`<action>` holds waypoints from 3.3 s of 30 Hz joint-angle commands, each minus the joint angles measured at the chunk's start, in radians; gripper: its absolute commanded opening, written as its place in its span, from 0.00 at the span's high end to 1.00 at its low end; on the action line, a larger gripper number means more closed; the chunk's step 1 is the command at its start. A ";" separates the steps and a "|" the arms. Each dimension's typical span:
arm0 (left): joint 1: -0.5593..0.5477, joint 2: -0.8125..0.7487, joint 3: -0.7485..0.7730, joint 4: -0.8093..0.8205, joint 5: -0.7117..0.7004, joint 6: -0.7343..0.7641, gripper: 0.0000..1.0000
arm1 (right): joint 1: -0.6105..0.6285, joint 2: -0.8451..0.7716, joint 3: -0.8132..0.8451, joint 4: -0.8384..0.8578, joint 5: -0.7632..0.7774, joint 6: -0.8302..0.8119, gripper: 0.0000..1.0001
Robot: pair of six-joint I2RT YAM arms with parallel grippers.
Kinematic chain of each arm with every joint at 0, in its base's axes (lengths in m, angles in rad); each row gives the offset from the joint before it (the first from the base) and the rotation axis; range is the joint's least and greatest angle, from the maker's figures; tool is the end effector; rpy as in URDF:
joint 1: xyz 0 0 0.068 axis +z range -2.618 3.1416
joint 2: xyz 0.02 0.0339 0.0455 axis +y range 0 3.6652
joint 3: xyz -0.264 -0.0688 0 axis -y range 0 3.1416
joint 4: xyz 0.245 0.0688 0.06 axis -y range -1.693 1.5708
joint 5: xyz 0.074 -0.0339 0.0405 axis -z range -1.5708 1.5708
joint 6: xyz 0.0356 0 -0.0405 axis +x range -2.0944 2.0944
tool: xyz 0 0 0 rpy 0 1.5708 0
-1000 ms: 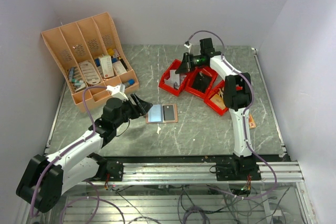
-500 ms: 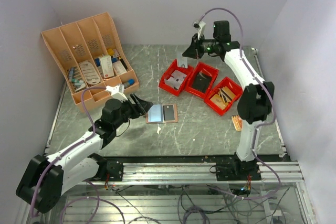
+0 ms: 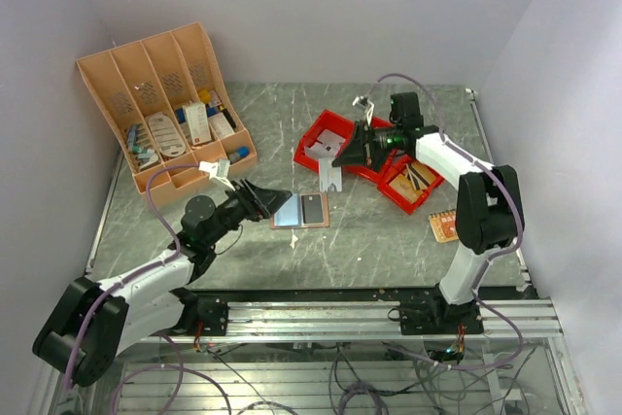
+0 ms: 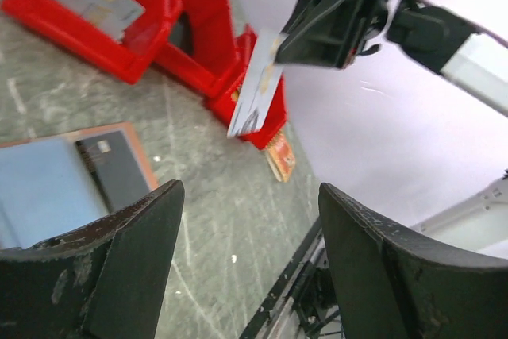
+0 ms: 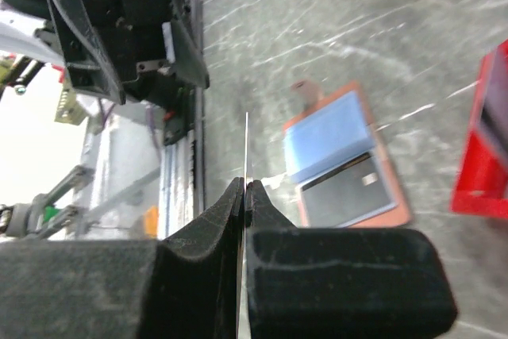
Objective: Put the credit cards into the card holder
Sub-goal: Pick up the credit card from the storage box.
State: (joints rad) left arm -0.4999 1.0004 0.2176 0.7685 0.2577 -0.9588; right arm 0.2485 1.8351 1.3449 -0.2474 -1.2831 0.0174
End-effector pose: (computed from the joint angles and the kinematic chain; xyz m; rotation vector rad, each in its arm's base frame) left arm 0.1728 -0.1047 0.2039 -0.1793 1.7448 -1.3110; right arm 0.3751 0.1304 0.2494 -0.8855 1.9066 1.5949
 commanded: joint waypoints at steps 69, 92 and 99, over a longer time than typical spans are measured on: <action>-0.161 0.201 0.241 -0.086 0.288 0.384 0.93 | 0.181 -0.215 -0.201 -0.038 -0.084 -0.203 0.81; -0.091 -0.024 0.056 -0.324 -0.097 0.260 0.59 | 0.161 -0.188 -0.435 0.388 0.158 0.165 1.00; -0.091 0.130 0.145 -0.380 -0.165 0.295 0.60 | 0.145 -0.124 -0.475 0.478 0.220 0.269 1.00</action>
State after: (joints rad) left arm -0.5964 1.0687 0.2890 0.4301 0.1665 -0.6861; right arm 0.4095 1.6730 0.8925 0.1272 -1.1076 0.1993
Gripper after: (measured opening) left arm 0.402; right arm 0.007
